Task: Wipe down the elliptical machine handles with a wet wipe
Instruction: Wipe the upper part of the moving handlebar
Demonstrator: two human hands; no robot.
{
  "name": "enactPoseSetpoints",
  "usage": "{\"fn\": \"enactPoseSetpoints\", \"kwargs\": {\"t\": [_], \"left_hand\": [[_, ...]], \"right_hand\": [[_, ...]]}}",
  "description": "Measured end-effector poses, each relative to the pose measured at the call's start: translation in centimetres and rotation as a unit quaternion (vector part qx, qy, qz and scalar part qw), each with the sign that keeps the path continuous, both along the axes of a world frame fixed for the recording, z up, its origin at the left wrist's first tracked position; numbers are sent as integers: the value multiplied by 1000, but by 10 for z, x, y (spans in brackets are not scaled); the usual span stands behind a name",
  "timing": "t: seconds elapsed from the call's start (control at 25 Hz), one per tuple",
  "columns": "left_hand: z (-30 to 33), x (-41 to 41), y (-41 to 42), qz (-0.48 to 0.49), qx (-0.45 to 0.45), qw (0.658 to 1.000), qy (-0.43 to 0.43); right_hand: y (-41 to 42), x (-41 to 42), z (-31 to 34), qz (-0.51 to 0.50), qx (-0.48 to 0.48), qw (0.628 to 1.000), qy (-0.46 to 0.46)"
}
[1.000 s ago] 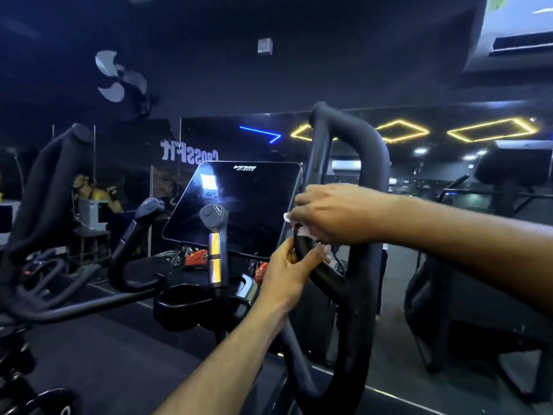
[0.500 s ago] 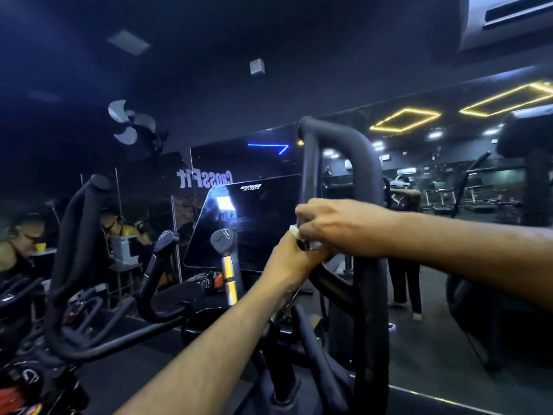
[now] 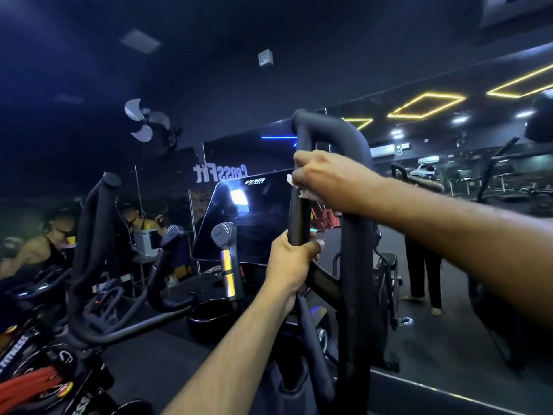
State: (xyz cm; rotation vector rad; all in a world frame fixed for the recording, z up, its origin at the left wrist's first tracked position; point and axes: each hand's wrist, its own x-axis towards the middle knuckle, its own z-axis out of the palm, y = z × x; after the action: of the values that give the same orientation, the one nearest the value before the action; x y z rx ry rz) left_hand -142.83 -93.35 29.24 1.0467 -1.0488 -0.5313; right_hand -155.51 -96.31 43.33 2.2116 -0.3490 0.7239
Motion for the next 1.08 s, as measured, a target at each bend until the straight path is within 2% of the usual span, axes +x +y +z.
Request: {"fn": "enactPoseSetpoints", "kwargs": {"t": [0.16,0.32,0.48,0.68,0.76,0.88,0.96,1.08], "left_hand": [[2,0,1,-7,-6,1000,-2],[4,-4,-1,26,-5,1000,13],[8,-9,7,41,20,999,-13],[38,-15,5,131,45,990,-40],[52,-21,-5,202,53,976,-57],[60,-30,-7,316,122,924,-174],[57,-32,-5,352,138,902,-210],[56,-32,-5,364,135,896,-215]], "right_hand": [[10,0,-23,-24,-33,997,72],[-1,2,15,-11,-75,997,27],[-19,8,39,-7,-57,998,-27],[-18,9,34,-22,-44,998,41],[-20,-1,38,-15,-39,994,97],[-13,-7,40,-12,-17,992,124],[-8,-4,30,-13,-31,992,119],[-14,-8,36,-1,-34,995,90]]}}
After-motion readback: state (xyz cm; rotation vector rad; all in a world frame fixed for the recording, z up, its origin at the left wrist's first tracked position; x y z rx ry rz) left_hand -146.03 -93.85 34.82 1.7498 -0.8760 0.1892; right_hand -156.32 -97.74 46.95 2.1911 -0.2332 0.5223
